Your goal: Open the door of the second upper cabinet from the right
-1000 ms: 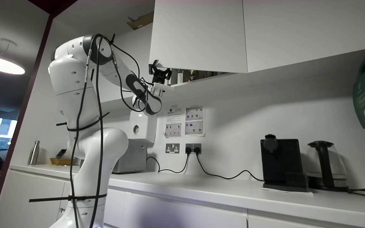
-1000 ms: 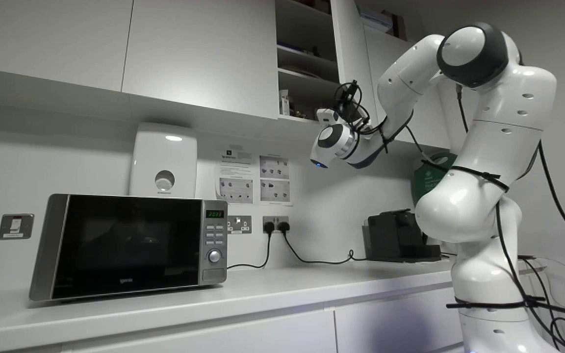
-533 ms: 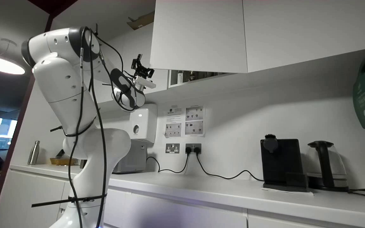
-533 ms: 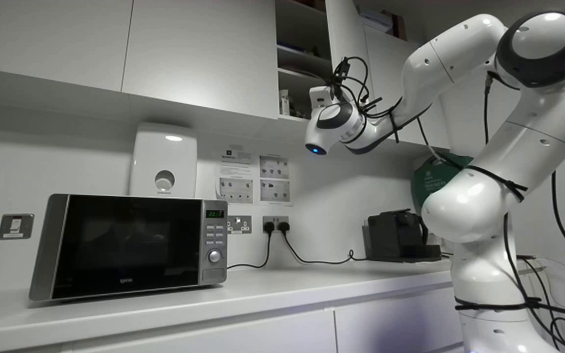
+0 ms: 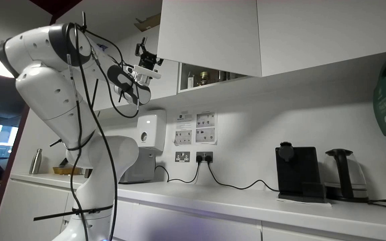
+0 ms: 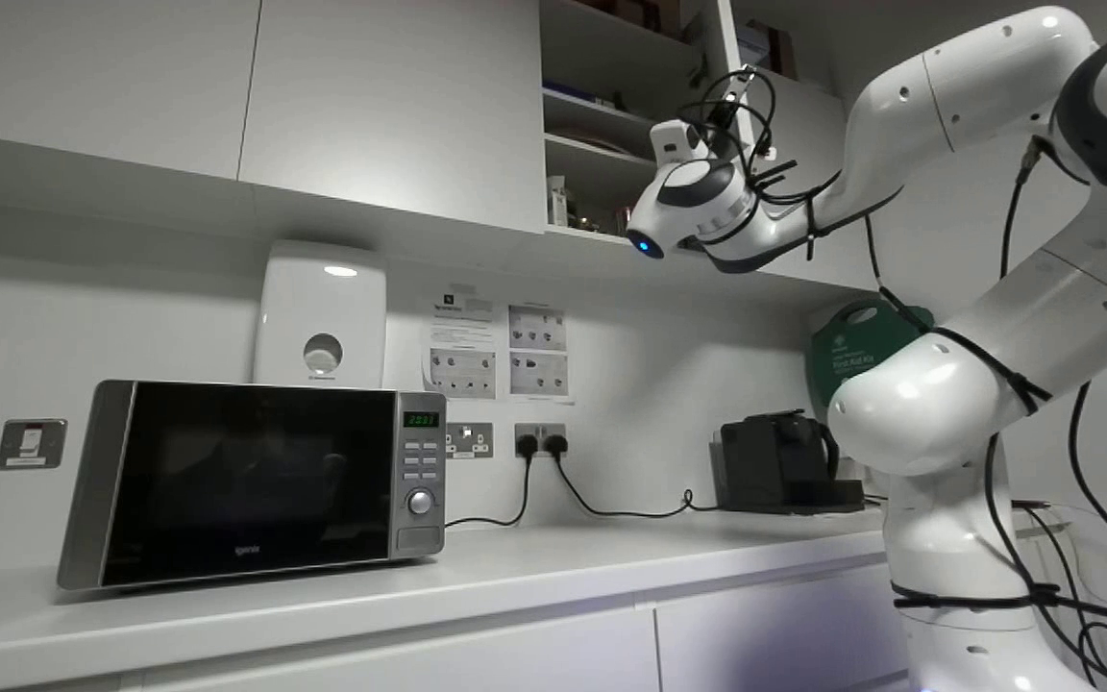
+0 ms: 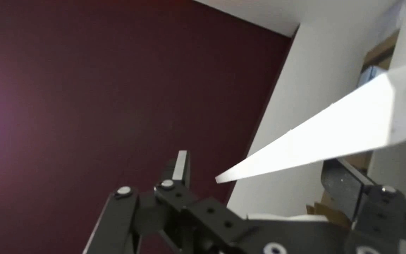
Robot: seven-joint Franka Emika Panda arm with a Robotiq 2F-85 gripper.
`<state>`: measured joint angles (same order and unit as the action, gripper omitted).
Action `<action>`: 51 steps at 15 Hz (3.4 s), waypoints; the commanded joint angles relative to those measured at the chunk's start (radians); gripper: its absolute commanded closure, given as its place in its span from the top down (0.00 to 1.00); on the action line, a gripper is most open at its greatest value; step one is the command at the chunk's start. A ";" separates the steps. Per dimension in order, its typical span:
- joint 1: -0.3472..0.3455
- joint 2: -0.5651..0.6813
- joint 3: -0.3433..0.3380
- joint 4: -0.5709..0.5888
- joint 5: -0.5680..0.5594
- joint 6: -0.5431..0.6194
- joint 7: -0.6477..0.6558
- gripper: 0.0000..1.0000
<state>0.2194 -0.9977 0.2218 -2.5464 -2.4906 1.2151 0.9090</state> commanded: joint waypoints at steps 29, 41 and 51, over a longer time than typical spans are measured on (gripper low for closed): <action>0.177 0.310 -0.313 0.285 0.253 0.499 0.637 1.00; 0.131 0.465 -0.326 0.438 0.769 1.009 0.751 1.00; 0.017 0.472 -0.231 0.430 1.286 1.111 0.232 1.00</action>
<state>0.2784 -0.5420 -0.0401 -2.1465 -1.2977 2.2952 1.2678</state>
